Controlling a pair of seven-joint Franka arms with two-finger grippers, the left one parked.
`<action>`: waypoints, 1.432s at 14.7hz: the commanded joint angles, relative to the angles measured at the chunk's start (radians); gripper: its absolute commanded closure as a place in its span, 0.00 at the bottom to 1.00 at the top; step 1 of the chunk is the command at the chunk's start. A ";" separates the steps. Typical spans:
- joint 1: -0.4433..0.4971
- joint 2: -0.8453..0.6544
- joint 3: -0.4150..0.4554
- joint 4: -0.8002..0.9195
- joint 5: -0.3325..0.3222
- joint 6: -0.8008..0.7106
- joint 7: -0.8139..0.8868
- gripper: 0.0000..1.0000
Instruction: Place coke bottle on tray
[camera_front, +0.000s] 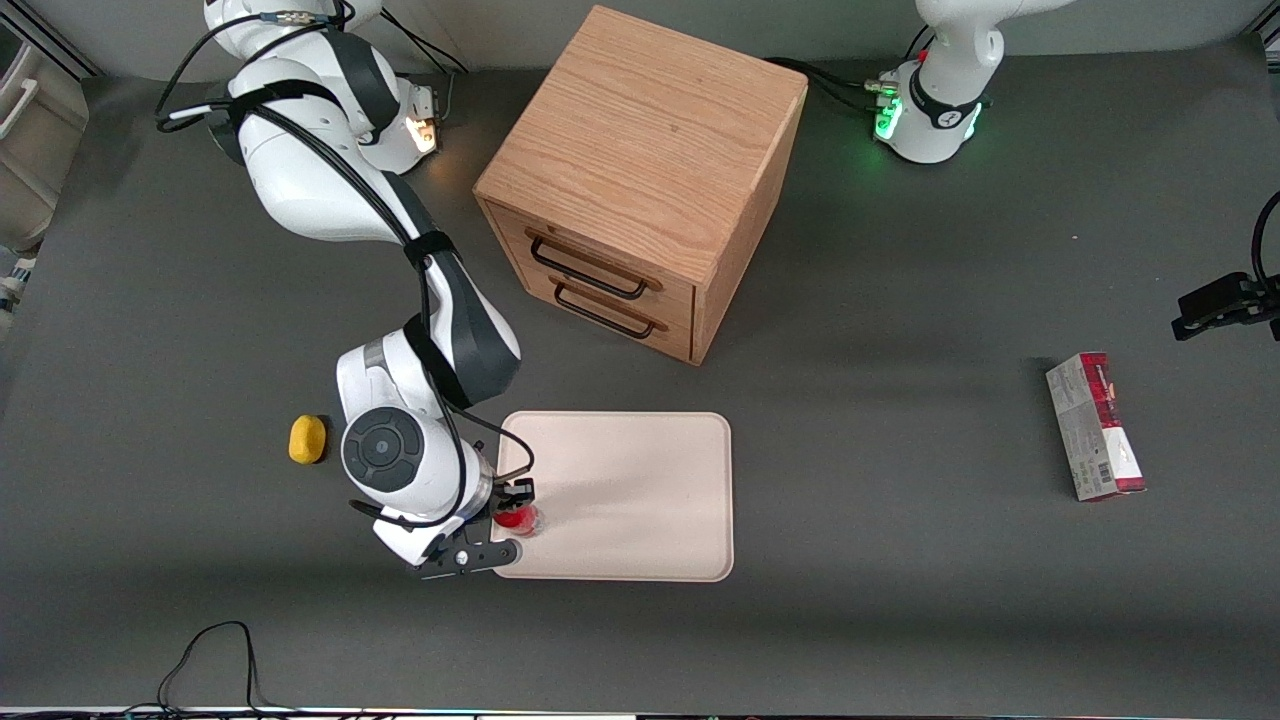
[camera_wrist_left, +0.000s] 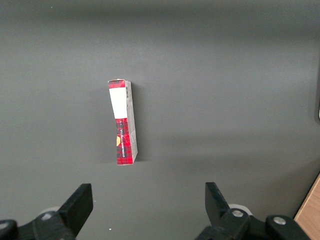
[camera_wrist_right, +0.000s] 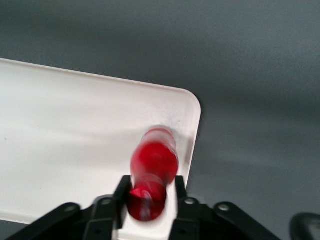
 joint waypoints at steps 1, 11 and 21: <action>0.000 -0.026 0.004 0.008 -0.013 -0.012 -0.005 0.00; -0.033 -0.430 -0.011 -0.133 -0.006 -0.460 -0.019 0.00; -0.266 -0.862 -0.036 -0.624 0.020 -0.387 -0.132 0.00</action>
